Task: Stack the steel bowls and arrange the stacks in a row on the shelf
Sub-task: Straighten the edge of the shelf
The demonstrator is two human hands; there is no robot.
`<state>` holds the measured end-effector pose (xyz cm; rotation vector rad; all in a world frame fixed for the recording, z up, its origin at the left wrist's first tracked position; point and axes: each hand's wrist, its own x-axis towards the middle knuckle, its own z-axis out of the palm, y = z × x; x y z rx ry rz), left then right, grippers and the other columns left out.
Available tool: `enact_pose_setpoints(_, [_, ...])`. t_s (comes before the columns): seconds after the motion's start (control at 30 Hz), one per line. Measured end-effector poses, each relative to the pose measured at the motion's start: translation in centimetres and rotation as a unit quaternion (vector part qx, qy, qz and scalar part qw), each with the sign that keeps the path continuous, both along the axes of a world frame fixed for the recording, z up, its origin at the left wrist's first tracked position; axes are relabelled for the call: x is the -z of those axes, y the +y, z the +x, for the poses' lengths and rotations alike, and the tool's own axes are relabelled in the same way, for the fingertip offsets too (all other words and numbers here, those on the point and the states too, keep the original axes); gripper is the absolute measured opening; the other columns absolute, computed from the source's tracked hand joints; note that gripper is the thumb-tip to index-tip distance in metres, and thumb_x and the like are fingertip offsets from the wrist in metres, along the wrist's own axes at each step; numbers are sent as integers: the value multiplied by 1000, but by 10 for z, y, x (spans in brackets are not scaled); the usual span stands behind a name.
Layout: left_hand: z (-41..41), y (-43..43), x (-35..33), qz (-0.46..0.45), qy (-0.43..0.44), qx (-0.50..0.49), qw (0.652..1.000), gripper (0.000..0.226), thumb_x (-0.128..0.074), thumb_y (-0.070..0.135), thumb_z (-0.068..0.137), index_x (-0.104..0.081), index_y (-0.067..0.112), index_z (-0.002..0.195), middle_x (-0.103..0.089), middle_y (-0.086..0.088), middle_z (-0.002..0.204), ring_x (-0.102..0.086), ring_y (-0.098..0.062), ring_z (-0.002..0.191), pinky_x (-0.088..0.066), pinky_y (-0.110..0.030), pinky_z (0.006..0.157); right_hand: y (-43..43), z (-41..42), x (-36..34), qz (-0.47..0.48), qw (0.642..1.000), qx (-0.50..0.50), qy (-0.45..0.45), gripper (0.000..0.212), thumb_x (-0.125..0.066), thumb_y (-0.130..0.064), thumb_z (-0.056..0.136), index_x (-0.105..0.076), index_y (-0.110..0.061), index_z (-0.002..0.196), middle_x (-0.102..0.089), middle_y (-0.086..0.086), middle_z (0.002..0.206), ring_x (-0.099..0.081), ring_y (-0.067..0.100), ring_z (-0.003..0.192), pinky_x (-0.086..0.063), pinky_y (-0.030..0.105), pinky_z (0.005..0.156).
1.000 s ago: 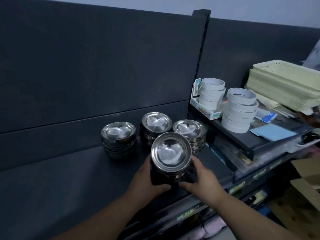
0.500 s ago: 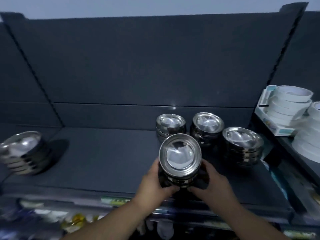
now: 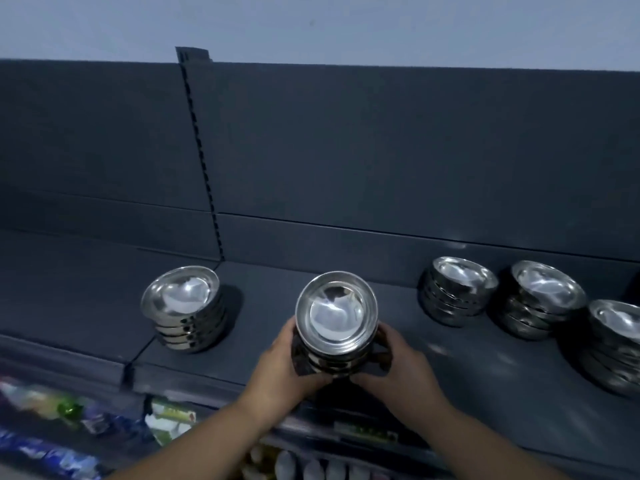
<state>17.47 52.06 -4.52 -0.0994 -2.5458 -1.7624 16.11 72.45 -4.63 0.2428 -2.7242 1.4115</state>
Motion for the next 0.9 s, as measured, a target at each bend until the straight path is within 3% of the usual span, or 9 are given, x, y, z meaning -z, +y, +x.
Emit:
enact_pose_setpoints(0.1, [-12, -45, 7, -8, 0, 3, 1000, 86, -87, 4, 62, -38, 40, 123, -62, 20, 108, -58, 22, 90, -46, -2, 70, -46, -9, 5, -19, 1000, 9, -14, 80, -88, -18, 60, -46, -45, 122, -59, -34, 99, -58, -22, 89, -47, 4, 77])
enact_pose_setpoints(0.27, [-28, -90, 25, -47, -17, 35, 998, 83, -88, 21, 57, -40, 51, 117, -64, 24, 111, -59, 13, 103, -49, -14, 90, -86, -12, 18, -41, 998, 31, -36, 80, -88, -12, 62, -45, -44, 122, -59, -32, 104, -60, -18, 93, -49, 6, 77])
enact_pose_setpoints(0.43, [-37, -103, 25, -61, -17, 75, 995, 95, -89, 16, 61, -26, 45, 127, -55, 28, 109, -54, 16, 99, -35, 5, 80, -95, -11, 22, -6, 998, 51, -48, 84, -88, -23, 62, -42, -41, 130, -56, -31, 109, -60, -5, 102, -47, 15, 92])
enact_pose_setpoints(0.57, [-43, -106, 21, -24, -14, 87, 996, 99, -91, 19, 59, -29, 46, 131, -51, 32, 119, -45, 28, 105, -36, 5, 81, -92, -16, 13, 12, 997, 51, -52, 89, -91, -31, 57, -43, -39, 132, -60, -19, 117, -55, -1, 112, -43, 17, 96])
enact_pose_setpoints(0.77, [-47, -104, 11, -21, 0, 62, 998, 96, -90, 23, 58, -28, 52, 125, -46, 40, 112, -40, 31, 101, -33, 8, 78, -92, -24, 4, 7, 998, 42, -43, 101, -93, -28, 55, -41, -28, 141, -60, -16, 125, -55, -1, 117, -43, 22, 104])
enact_pose_setpoints(0.9, [-45, -104, 10, -22, 14, 59, 998, 98, -91, 22, 57, -29, 51, 126, -48, 40, 110, -38, 35, 101, -33, 7, 80, -91, -22, 8, 2, 998, 54, -21, 101, -93, -37, 50, -43, -33, 139, -61, -22, 121, -56, -4, 116, -45, 23, 103])
